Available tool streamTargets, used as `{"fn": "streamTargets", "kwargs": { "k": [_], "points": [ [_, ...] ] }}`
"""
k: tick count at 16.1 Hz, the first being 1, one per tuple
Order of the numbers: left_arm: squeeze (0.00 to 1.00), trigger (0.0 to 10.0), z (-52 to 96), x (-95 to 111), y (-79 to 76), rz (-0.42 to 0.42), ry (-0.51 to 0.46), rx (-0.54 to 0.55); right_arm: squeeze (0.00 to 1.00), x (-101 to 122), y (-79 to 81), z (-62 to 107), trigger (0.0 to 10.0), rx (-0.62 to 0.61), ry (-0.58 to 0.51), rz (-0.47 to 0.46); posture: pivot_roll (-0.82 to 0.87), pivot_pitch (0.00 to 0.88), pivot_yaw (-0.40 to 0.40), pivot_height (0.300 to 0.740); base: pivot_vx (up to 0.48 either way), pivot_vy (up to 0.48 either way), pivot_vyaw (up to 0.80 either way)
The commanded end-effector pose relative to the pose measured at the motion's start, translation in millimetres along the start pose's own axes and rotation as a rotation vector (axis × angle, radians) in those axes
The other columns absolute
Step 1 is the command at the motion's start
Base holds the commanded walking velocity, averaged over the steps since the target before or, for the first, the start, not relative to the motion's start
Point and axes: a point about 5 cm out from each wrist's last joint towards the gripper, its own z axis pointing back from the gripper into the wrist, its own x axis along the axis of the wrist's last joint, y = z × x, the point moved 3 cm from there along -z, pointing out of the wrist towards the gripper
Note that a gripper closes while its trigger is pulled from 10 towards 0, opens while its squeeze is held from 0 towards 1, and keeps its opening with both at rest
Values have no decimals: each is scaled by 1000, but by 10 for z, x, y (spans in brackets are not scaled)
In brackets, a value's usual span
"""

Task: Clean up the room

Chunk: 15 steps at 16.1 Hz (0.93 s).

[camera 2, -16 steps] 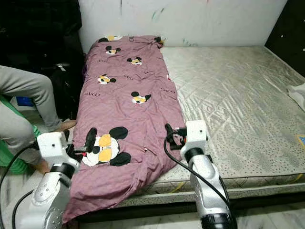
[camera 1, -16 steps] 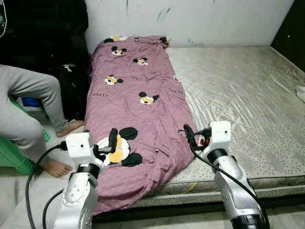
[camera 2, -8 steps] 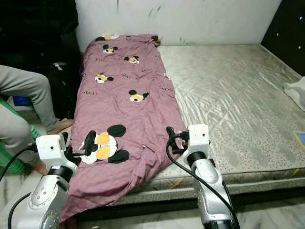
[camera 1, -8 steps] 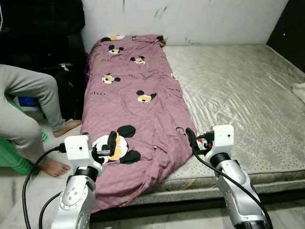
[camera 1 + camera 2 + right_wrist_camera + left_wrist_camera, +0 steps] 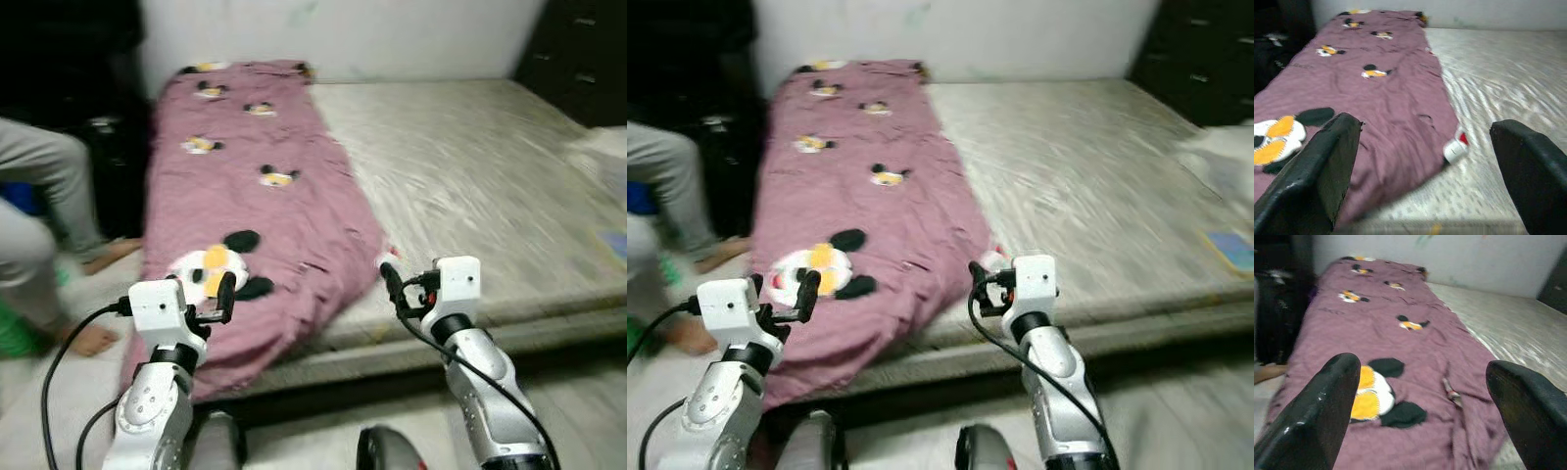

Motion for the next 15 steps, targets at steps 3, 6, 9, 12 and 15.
{"fn": "streamTargets", "kwargs": {
  "k": [3,6,9,12,15],
  "points": [
    [0,10000,15,-15,43,-4,6,34,0,69,33,-50,10000,30,-14,7,-80,62,-24,636,0,0,0],
    [0,10000,11,-6,60,-5,2,47,0,76,54,-62,10000,46,-14,10,-80,68,-27,636,0,0,0],
    [0,10000,11,2,71,-5,-1,55,0,85,68,-69,10000,57,-15,10,-79,79,-32,636,0,0,0],
    [0,10000,16,2,76,-2,-1,62,0,88,71,-71,10000,63,-16,11,-81,84,-34,632,0,0,0],
    [0,10000,12,3,79,-3,0,63,0,89,76,-74,10000,68,-15,11,-84,86,-34,632,0,0,0]
  ]
}}
